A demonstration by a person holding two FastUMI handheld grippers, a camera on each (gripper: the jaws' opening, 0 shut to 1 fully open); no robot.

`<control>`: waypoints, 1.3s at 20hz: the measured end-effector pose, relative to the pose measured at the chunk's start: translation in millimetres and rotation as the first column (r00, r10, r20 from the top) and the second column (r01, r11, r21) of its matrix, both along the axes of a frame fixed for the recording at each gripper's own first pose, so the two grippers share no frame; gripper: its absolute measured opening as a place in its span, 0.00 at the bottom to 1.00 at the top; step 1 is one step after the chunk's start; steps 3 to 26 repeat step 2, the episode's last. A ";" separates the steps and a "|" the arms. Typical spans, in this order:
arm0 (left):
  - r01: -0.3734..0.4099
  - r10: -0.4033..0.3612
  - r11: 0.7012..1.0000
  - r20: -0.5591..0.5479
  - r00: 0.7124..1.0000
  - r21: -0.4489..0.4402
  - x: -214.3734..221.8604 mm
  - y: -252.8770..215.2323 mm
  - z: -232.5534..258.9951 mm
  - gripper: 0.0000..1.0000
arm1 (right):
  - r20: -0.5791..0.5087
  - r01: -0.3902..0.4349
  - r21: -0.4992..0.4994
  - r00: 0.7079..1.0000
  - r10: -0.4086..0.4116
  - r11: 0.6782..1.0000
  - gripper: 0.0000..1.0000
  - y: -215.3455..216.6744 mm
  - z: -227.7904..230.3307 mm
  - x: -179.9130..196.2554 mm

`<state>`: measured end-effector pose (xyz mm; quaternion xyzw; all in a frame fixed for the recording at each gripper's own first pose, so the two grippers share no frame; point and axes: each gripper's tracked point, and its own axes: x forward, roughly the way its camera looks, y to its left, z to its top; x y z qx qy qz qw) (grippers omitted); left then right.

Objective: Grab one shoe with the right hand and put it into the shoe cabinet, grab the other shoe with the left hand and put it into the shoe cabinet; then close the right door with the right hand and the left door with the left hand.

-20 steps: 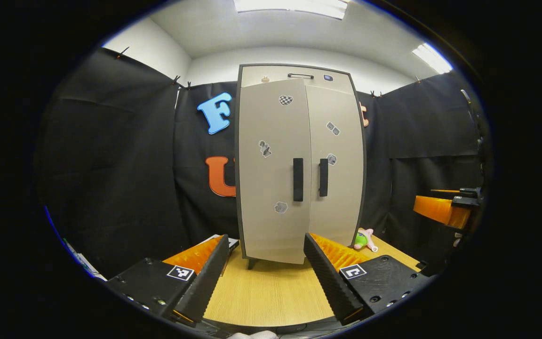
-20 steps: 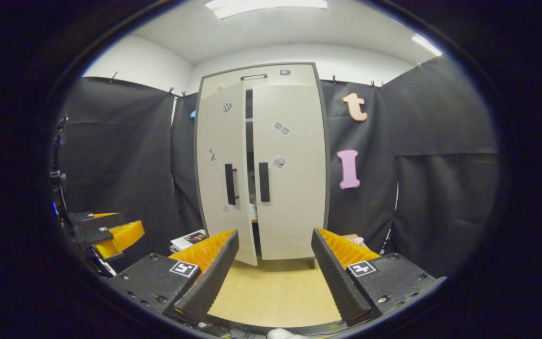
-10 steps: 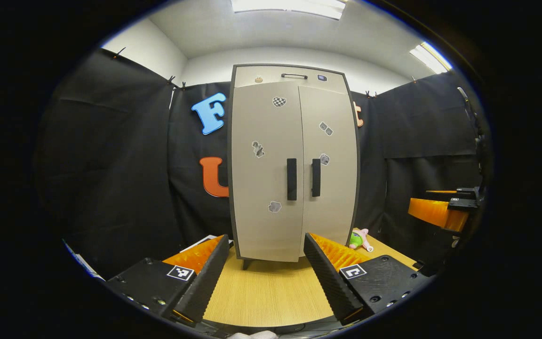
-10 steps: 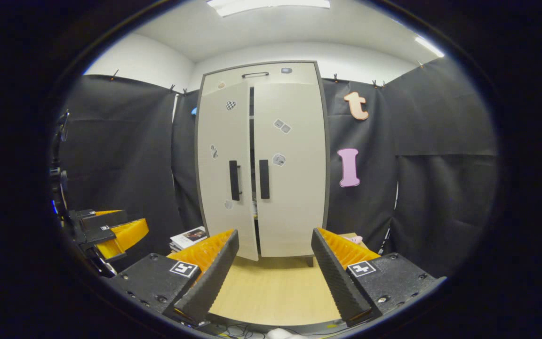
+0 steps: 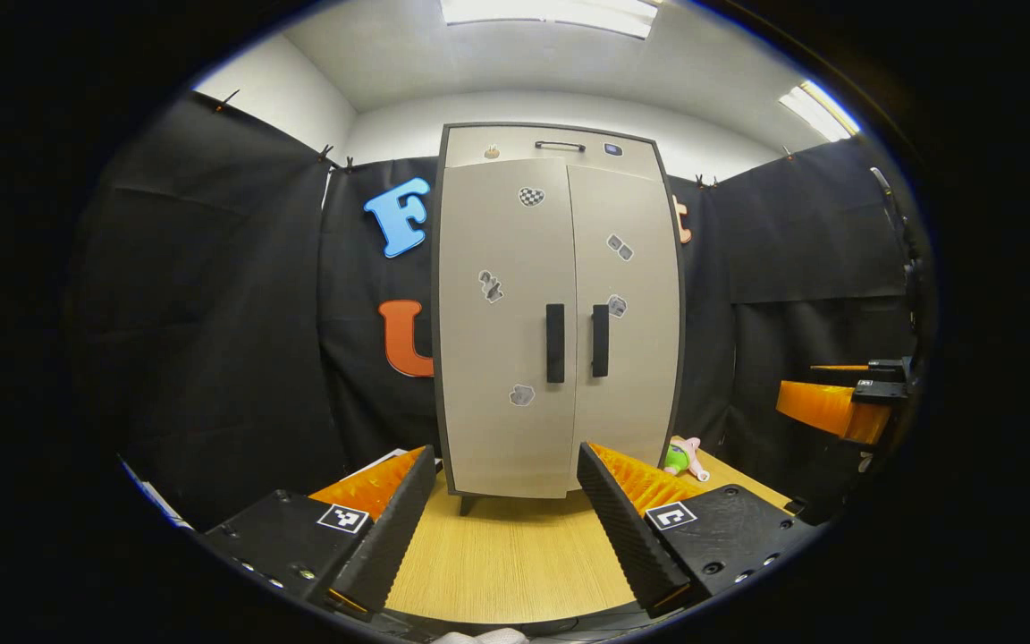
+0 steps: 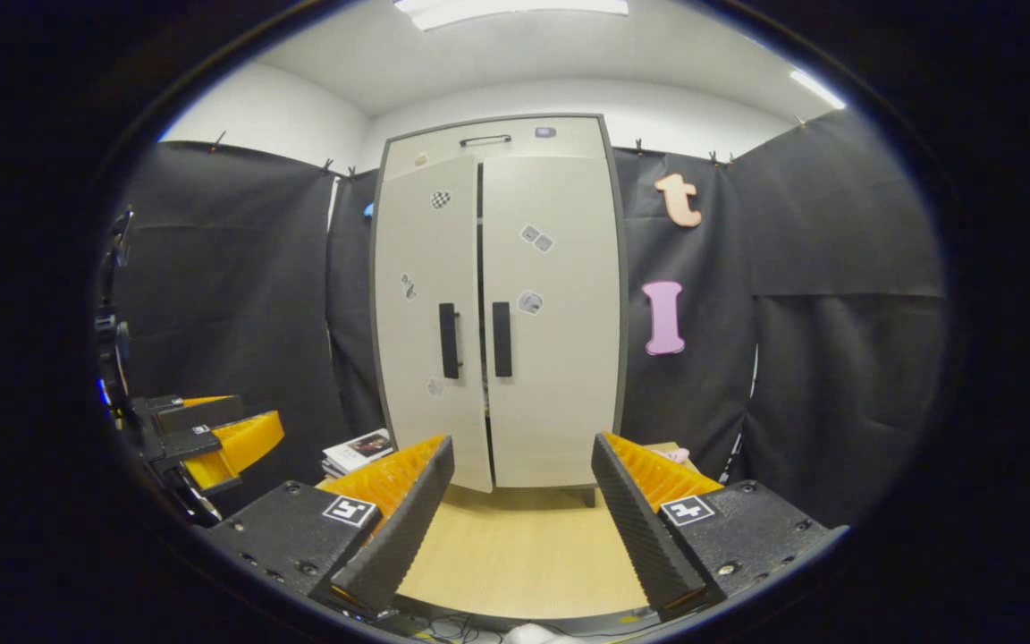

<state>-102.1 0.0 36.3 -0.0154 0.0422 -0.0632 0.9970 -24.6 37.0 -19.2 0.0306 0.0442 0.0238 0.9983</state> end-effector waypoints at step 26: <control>-0.005 0.005 1.000 -0.002 1.000 0.002 -0.2 0.6 -0.7 0.96 | -0.001 -0.001 0.002 1.000 0.001 1.000 0.99 -0.4 -0.1 1.0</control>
